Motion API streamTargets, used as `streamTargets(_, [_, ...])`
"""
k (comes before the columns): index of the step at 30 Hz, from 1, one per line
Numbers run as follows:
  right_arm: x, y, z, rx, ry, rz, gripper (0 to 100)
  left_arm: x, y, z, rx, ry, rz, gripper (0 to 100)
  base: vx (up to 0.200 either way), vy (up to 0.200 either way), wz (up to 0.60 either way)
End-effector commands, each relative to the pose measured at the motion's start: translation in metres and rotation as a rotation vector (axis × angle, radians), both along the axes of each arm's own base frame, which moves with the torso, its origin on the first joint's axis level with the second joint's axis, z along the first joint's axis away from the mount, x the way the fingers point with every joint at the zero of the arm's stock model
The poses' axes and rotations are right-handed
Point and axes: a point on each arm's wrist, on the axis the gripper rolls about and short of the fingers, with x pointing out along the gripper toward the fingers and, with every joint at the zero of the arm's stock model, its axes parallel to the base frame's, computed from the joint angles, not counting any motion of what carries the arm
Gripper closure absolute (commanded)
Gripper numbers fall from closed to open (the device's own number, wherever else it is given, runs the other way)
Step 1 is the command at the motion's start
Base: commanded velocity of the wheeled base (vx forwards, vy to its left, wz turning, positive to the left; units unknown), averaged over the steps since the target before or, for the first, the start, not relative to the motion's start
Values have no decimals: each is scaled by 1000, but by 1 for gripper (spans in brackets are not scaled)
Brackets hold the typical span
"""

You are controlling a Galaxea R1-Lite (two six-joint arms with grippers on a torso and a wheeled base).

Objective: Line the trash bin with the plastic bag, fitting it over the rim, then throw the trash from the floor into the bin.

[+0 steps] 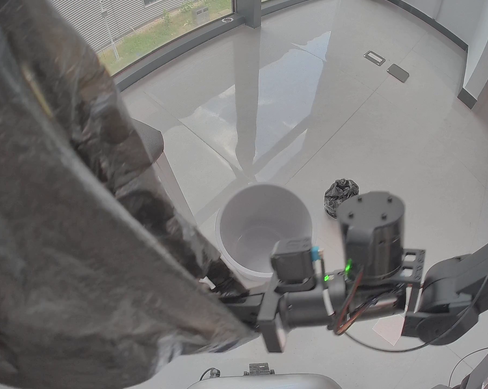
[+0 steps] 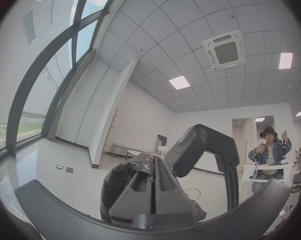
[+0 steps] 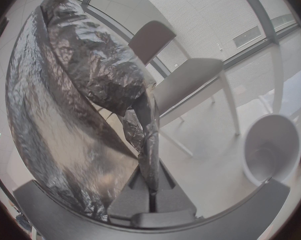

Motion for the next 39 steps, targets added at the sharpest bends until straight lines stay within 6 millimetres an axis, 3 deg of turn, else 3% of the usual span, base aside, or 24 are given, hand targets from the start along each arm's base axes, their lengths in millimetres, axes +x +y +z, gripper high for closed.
streamTargets(1, [-2,-80,46,46,-109,-186,100,49,-22,-17,33,126,65,100,0,0,0])
streamTargets(3, [-2,-92,49,43,-119,-221,100,57,-26,-20,41,140,69,100,0,0,0])
streamTargets(8, [0,-131,47,5,-123,-360,100,99,-38,-38,85,195,126,100,0,0,0])
streamTargets(9, [1,-132,47,3,-122,-363,100,101,-38,-39,87,194,128,100,0,0,0])
streamTargets(10, [4,-139,41,-11,-106,-398,100,122,-41,-48,107,202,165,100,0,0,0])
streamTargets(11, [5,-139,41,-11,-106,-399,100,124,-41,-49,109,205,167,100,0,0,0])
streamTargets(13, [7,-145,38,-22,-97,-429,100,145,-46,-58,128,210,191,100,0,0,0])
streamTargets(18, [6,-148,43,-14,-118,-439,100,172,-53,-66,141,225,206,100,0,0,0])
streamTargets(26, [-6,-152,58,24,-180,-438,100,188,-59,-68,109,284,334,100,0,0,0])
streamTargets(34, [-12,-155,61,31,-192,-441,100,191,-96,-69,-11,252,728,100,0,0,0])
streamTargets(39, [-8,-154,59,23,-187,-451,100,198,-97,-87,35,200,941,100,0,0,0])
